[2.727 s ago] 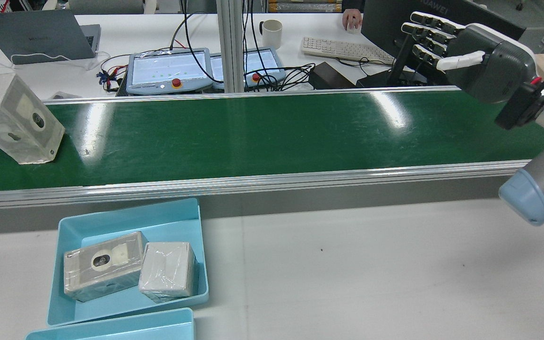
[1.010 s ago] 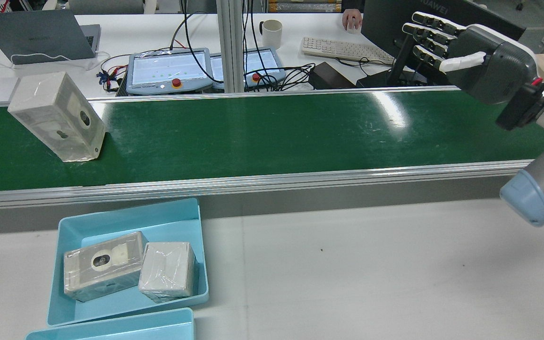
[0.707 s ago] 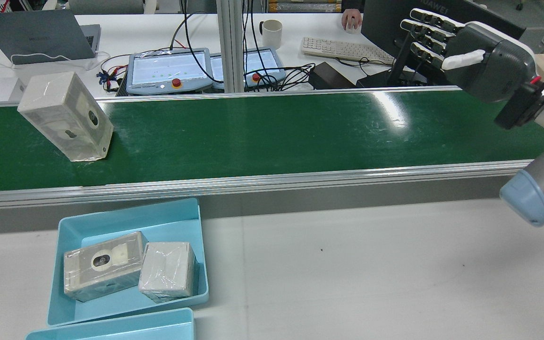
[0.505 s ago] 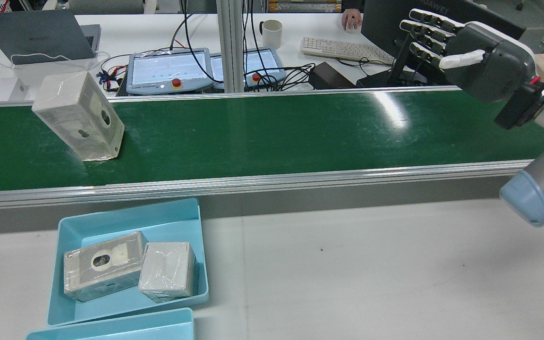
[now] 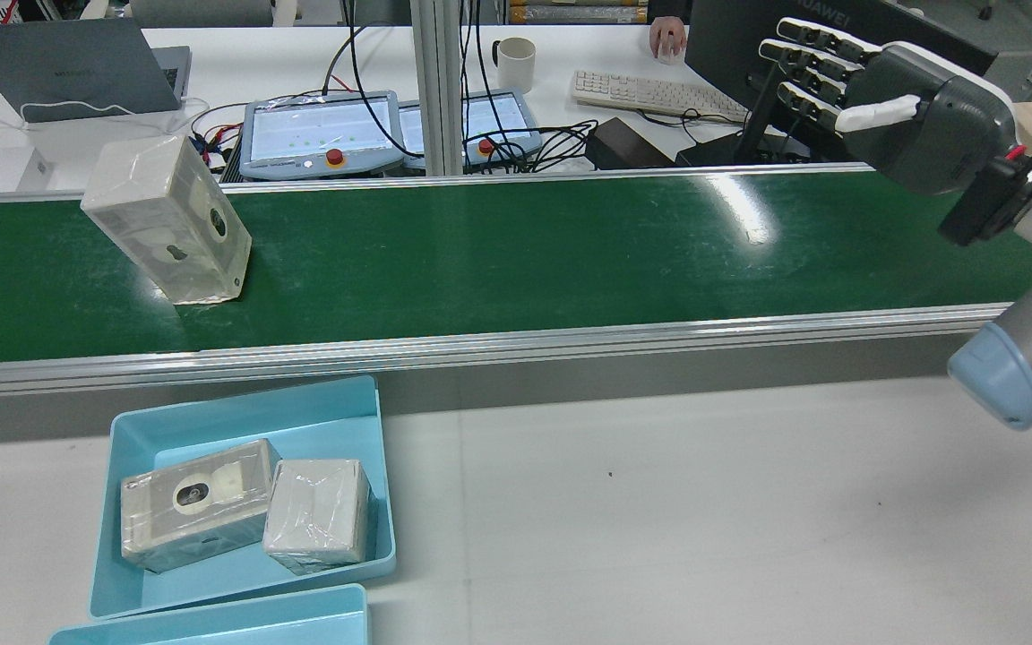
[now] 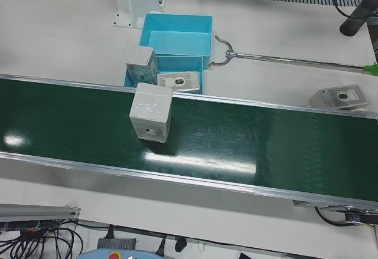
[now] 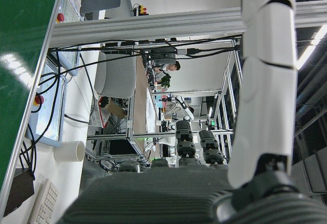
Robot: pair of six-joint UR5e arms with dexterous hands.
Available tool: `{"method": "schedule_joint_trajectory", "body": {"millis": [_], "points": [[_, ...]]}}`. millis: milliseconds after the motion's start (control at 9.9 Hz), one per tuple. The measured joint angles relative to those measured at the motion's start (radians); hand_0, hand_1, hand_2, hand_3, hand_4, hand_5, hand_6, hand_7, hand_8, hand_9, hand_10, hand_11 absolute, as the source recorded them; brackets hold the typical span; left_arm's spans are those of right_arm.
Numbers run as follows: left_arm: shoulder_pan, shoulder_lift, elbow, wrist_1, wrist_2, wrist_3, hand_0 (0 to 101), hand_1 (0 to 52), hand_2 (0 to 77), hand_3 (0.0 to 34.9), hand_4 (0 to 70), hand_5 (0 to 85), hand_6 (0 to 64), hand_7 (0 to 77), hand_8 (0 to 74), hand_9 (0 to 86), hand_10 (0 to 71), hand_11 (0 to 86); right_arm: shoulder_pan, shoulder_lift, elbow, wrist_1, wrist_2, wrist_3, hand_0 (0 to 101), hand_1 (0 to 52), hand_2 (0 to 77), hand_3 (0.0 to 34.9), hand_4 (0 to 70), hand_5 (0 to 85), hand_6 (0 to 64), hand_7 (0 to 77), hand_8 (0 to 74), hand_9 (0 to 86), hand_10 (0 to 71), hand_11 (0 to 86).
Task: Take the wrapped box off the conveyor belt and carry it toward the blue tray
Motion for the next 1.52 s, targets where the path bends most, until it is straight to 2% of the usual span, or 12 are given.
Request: {"method": "schedule_joint_trajectory", "body": {"millis": [505, 606, 1515], "points": [[0.0, 0.0, 0.0, 0.0, 0.0, 0.0, 0, 0.0, 0.5, 0.0, 0.0, 1.1, 0.0, 0.5, 0.5, 0.0, 0.5, 0.0, 0.0, 0.0, -0.003, -0.001, 0.0, 0.0, 48, 14.2, 8.7, 5.6, 0.5, 14.2, 0.0, 13.1, 0.0, 2.2, 0.0, 1.6], [0.0, 0.0, 0.0, 0.0, 0.0, 0.0, 0, 0.0, 0.5, 0.0, 0.0, 1.1, 0.0, 0.5, 0.5, 0.0, 0.5, 0.0, -0.001, 0.0, -0.003, -0.001, 0.0, 0.0, 48, 14.2, 8.7, 7.5, 1.6, 14.7, 0.0, 13.1, 0.0, 2.2, 0.0, 1.6], [0.0, 0.0, 0.0, 0.0, 0.0, 0.0, 0, 0.0, 1.1, 0.0, 0.0, 1.1, 0.0, 0.5, 0.5, 0.0, 0.5, 0.5, -0.003, 0.0, -0.004, -0.001, 0.0, 0.0, 48, 15.3, 8.7, 5.9, 1.6, 14.7, 0.0, 14.2, 0.0, 2.2, 0.0, 1.6]]}}
